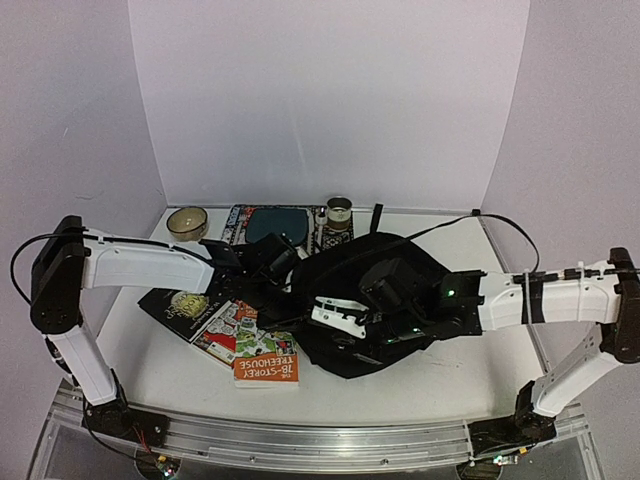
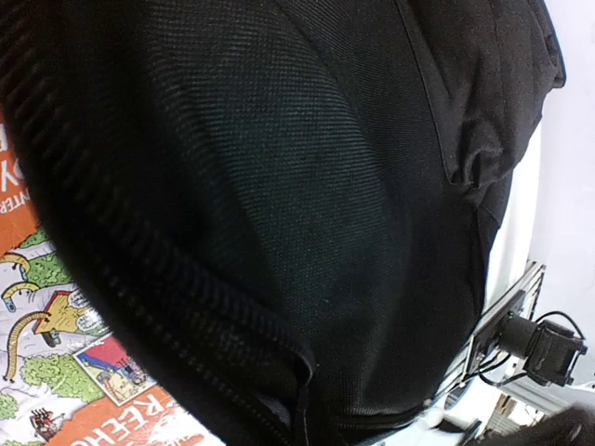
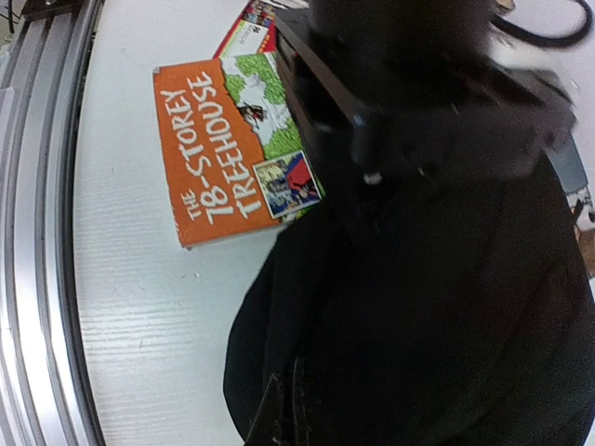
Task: Pack the student bag
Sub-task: Hold the largest pocket of the student bag, then unzip the largest pocket of the student bag, then put down the student bag at the center of the board.
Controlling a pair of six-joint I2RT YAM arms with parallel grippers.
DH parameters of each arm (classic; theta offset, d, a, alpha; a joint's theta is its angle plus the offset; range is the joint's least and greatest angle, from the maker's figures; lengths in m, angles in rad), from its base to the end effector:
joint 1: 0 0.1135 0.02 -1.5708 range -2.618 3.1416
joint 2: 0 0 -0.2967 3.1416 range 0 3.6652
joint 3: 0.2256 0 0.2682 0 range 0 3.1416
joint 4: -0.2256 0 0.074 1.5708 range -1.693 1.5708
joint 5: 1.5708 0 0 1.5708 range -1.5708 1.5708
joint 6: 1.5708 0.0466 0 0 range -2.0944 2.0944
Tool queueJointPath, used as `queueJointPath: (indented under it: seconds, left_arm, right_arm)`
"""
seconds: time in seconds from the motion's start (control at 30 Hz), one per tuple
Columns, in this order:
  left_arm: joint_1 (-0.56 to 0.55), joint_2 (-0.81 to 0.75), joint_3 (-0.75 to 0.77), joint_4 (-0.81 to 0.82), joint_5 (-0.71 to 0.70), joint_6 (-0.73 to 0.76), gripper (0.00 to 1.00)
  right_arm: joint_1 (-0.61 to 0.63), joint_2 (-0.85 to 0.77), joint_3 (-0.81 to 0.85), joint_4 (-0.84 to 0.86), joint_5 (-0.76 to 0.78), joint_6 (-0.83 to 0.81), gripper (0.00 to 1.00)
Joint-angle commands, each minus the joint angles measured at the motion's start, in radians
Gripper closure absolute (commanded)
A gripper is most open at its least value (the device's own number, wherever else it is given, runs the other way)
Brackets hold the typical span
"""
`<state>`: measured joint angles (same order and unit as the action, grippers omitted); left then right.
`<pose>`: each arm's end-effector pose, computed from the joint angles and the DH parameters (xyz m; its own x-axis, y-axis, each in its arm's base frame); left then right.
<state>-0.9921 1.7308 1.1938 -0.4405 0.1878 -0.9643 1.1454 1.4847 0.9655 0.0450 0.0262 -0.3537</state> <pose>0.2058 -0.3309 0.2249 -0.9812 0.0260 -0.1915 0.1288 0.8268 -0.5476 0.1491 0.3260 0.2764 0.1353 -0.5404 -0.8304 -0.9104 0.2629 -0.3194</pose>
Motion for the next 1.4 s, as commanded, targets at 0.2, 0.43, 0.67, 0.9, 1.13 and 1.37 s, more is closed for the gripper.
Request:
queueJointPath:
  seconds: [0.2, 0.43, 0.67, 0.9, 1.13, 1.37]
  left_arm:
    - [-0.004, -0.168, -0.087, 0.028, -0.041, -0.006, 1.0]
    - [-0.003, -0.241, -0.134, 0.028, -0.059, -0.012, 1.0]
    - [-0.004, -0.248, -0.163, 0.044, -0.051, -0.014, 1.0]
    - [-0.058, -0.134, -0.096, 0.152, 0.005, 0.028, 0.96]
    - [-0.068, -0.158, -0.111, 0.156, -0.051, 0.039, 0.58]
    - [-0.06, -0.247, -0.154, 0.135, -0.137, 0.048, 0.43]
  right_arm:
    - [-0.113, -0.274, -0.211, -0.093, 0.192, 0.2, 1.0]
    - [-0.175, -0.347, -0.273, -0.197, 0.416, 0.338, 1.0]
    - [-0.286, -0.343, -0.296, -0.247, 0.494, 0.471, 1.0]
    - [-0.293, -0.296, -0.234, -0.215, 0.206, 0.4, 0.97]
    - [-0.291, -0.32, -0.147, -0.219, 0.031, 0.388, 0.54]
    - [-0.285, -0.263, -0.043, -0.225, -0.036, 0.456, 0.3]
